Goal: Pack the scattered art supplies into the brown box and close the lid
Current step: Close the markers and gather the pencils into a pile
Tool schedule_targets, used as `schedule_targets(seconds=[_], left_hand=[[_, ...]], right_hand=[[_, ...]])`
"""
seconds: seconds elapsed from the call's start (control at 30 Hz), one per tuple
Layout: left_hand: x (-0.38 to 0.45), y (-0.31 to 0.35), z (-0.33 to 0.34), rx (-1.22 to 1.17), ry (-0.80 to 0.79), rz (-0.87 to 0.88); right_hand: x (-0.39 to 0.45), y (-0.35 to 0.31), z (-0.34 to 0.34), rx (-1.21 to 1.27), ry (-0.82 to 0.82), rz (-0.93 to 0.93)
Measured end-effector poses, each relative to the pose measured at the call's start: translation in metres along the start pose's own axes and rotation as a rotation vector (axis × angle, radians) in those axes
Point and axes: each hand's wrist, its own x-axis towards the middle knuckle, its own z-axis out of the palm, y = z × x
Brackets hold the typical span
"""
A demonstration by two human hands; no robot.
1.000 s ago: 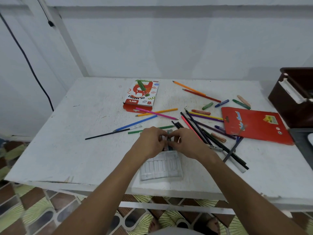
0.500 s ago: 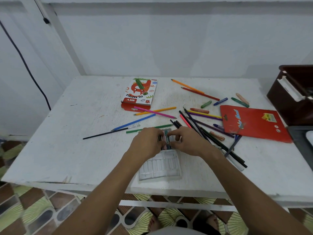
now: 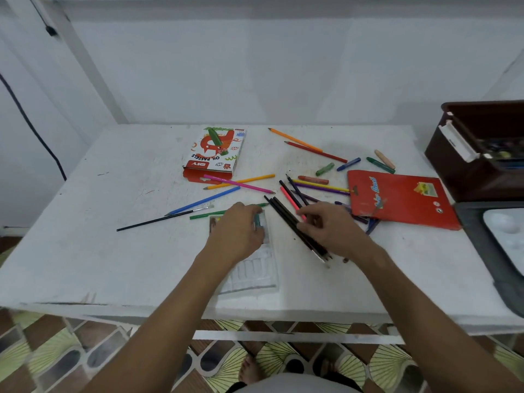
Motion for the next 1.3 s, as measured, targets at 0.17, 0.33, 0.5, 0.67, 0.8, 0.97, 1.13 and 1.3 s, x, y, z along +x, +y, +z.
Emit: schedule_targets(seconds=[0.17,0.33,0.5,0.67,0.8,0.97,1.13,1.3], left_hand=[[0.001,0.042,0.023,-0.042,-0.049,0.147],[0.009,0.07,0.041,-0.009,-0.148,0.188],[0.016,0.073,0.05,0.055,-0.143,0.203],[0.011,0.075,0.046,-0.003,-0.092,0.175],[0.005,0.071,0.038,-0.165,-0.071,0.11],[-0.006,0.062,0.021,-0.495,-0.019,-0.017],[-0.024,0.043,-0.009,-0.792,0.143,-0.202],[-0.048,0.005,-0.031,-0.755,0.286,-0.315]], right_hand=[[-0.009,0.045,-0.047,-0.101,0.042,0.104],[-0.004,0.058,-0.057,-0.211,-0.053,0.118],[0.004,0.053,-0.043,-0.331,-0.131,0.102],[0.012,0.054,-0.037,-0.326,-0.154,0.161],[0.013,0.055,-0.035,-0.28,-0.113,0.14],[0.008,0.035,-0.037,-0.176,-0.006,0.036],[0.002,-0.005,-0.029,0.098,-0.095,-0.069],[0.013,-0.03,-0.002,0.231,-0.195,-0.042]])
